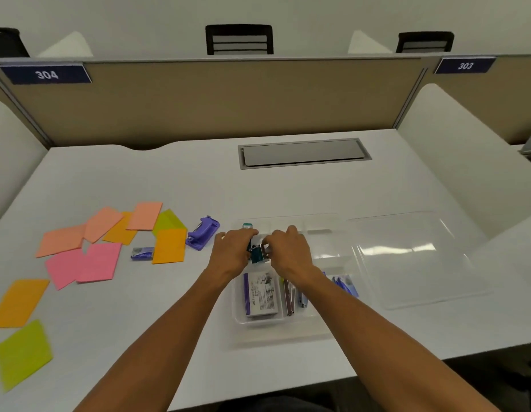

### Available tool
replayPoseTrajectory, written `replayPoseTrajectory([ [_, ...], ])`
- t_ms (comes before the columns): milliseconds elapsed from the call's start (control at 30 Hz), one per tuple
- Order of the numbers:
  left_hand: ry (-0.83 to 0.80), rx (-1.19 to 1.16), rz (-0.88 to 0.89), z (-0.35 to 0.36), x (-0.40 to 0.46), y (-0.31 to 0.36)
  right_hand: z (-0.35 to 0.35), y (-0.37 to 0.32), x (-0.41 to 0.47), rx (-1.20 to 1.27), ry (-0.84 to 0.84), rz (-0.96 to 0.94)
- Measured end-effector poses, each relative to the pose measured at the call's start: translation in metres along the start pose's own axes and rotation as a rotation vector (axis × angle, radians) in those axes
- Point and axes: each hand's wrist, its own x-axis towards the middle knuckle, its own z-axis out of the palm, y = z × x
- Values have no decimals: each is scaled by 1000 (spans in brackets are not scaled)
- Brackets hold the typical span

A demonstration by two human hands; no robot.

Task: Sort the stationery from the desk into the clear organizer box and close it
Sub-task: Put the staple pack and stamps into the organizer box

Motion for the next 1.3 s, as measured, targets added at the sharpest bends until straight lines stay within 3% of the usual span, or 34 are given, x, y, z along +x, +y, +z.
replayPoseTrajectory([
  [300, -1, 9, 45, 6, -4, -5, 7, -4, 13, 45, -105, -91],
  [667, 177, -250, -79, 13, -25, -30, 6, -13, 20, 567, -164, -49],
  [1033, 251, -273, -228, 11, -58, -58, 12, -34, 21, 437, -227, -137],
  [1300, 265, -259, -331, 10, -80, -83, 25, -63, 33, 381, -79, -166],
])
